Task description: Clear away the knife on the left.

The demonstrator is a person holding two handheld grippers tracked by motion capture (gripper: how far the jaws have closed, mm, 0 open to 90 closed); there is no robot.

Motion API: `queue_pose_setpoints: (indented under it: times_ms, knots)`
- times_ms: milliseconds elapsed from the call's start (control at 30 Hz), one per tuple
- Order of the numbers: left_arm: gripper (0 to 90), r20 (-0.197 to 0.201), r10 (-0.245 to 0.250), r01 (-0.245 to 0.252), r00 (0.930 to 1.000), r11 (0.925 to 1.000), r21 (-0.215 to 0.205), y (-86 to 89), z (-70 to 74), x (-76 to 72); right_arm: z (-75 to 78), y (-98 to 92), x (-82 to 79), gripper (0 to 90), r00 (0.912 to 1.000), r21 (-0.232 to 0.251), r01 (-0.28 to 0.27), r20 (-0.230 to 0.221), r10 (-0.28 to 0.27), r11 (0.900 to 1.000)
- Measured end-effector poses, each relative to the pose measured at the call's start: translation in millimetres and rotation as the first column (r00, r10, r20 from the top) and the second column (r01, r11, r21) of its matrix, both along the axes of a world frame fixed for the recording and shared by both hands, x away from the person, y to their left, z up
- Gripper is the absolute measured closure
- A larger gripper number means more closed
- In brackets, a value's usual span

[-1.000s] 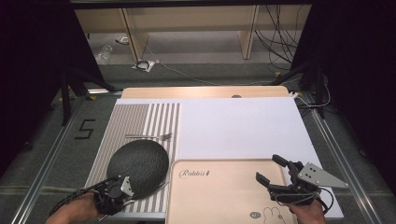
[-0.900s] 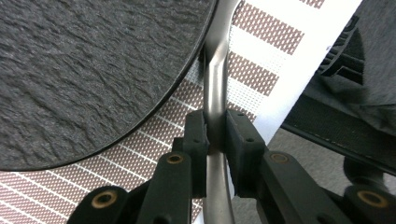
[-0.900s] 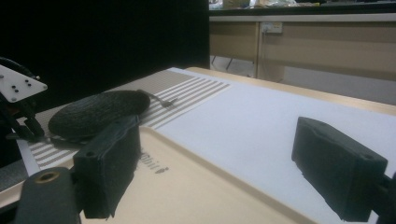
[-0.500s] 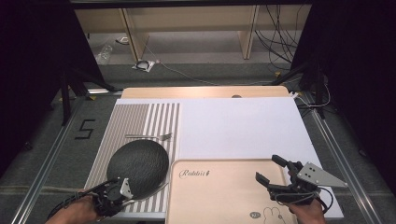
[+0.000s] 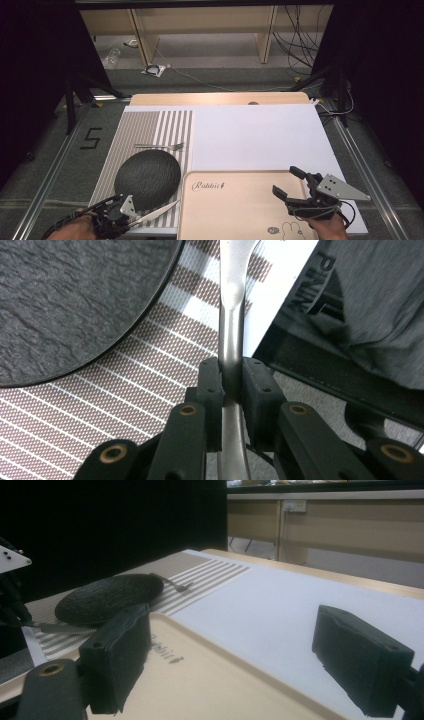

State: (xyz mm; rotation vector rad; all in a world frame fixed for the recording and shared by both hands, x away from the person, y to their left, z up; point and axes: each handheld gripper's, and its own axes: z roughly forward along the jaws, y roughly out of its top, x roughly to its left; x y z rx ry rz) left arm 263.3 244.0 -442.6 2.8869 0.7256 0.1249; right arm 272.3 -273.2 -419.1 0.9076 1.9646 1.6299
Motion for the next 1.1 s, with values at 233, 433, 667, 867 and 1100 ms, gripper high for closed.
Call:
queue_pose_setpoints:
  times_ms: [233, 433, 667, 867, 1100]
  knots:
    - [79.0, 0.047, 0.062, -0.057, 0.9969, 0.9926, -0.108, -7.9, 11.8, 1.2, 0.0, -0.1, 0.1, 16.7, 1.0000, 0.000, 0.000, 0.001, 0.000, 1.000]
    - [78.9, 0.080, 0.143, -0.122, 0.9864, 0.9662, -0.227, -17.7, 16.9, 3.9, 0.9, -1.3, -1.1, 16.7, 1.0000, 0.000, 0.003, 0.004, -0.003, 1.000]
    - [79.0, 0.095, 0.184, -0.147, 0.9782, 0.9401, -0.308, -33.0, 22.1, 10.5, 1.0, -1.5, -0.7, 16.7, 1.0000, 0.000, 0.001, 0.003, -0.001, 1.000]
    - [79.0, 0.080, 0.206, -0.162, 0.9753, 0.9148, -0.370, -53.0, 23.3, 16.5, 1.8, -1.8, -1.4, 16.7, 1.0000, 0.002, 0.002, 0.009, -0.002, 1.000]
    - [79.0, 0.067, 0.208, -0.162, 0.9758, 0.8952, -0.415, -78.4, 23.5, 23.4, 2.8, -3.3, -2.2, 16.6, 0.9999, 0.007, 0.008, 0.013, -0.009, 1.000]
